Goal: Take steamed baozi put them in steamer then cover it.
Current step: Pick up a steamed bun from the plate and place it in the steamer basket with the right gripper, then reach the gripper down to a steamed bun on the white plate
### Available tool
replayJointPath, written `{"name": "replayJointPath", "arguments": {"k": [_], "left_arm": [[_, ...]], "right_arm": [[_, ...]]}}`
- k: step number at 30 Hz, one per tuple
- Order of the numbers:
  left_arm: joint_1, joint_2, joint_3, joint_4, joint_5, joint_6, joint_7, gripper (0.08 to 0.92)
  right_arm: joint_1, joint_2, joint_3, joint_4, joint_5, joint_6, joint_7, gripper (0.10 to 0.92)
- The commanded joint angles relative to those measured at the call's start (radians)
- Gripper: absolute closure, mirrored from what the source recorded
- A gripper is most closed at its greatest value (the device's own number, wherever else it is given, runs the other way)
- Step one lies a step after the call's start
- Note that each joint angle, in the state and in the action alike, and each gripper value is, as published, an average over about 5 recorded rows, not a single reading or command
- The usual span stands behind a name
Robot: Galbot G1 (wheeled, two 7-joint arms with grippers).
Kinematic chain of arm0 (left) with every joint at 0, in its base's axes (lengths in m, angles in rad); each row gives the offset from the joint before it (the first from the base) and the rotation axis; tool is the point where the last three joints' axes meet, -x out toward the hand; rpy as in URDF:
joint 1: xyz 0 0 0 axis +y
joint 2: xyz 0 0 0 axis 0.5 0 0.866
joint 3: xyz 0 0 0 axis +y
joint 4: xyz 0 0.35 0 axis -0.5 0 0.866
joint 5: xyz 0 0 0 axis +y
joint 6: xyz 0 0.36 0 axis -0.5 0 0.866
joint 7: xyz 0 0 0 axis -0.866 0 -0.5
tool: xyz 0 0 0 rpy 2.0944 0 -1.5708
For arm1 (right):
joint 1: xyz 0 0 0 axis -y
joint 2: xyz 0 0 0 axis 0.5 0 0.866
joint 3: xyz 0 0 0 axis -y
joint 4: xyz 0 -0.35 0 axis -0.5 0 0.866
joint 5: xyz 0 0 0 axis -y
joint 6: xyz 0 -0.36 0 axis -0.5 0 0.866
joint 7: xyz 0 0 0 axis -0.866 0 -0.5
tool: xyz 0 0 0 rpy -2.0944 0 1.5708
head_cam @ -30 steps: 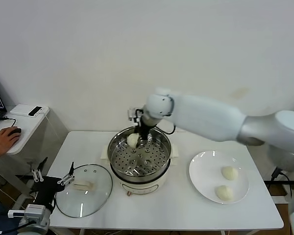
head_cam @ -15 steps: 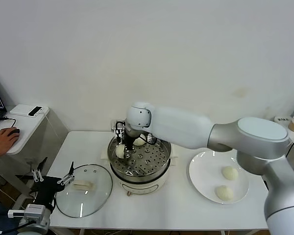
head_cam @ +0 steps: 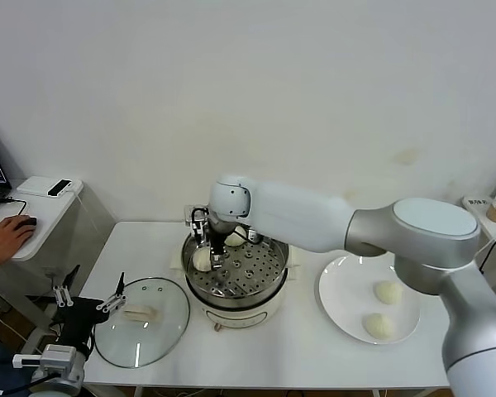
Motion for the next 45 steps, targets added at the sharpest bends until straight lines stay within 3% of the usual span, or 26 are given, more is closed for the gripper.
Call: {"name": "replayJointPath", "arguments": {"k": [1,15,23,34,45], "left_arm": [[-0.002,0.002,0.002,0.001,-0.002,0.001,0.001,0.177],[-0.005,0.017,0.032,-0.002,-0.004,0.003,0.003,0.177],[-0.008,0.024,0.047,0.016,-0.001,-0.002,0.003,0.177],[-0.006,0.027,0.058,0.041,0.012,-0.011,0.001,0.177],[-0.001,0.018,0.072,0.045,0.035,-0.009,0.0,0.177]], "right_arm": [[0.113,-0.125,-0.016,0.117,-0.048,0.038,-0.093,0.204],[0.191,-0.678,0.012,0.513,-0.13,0.121,-0.191,0.203],[0.06,-0.963,0.051,0.612,-0.275,0.217,-0.236,0.203],[-0.484,-1.127,0.431,0.621,-0.504,0.297,-0.233,0.203],[-0.755,-1.094,0.633,0.587,-0.563,0.312,-0.222,0.203]]}}
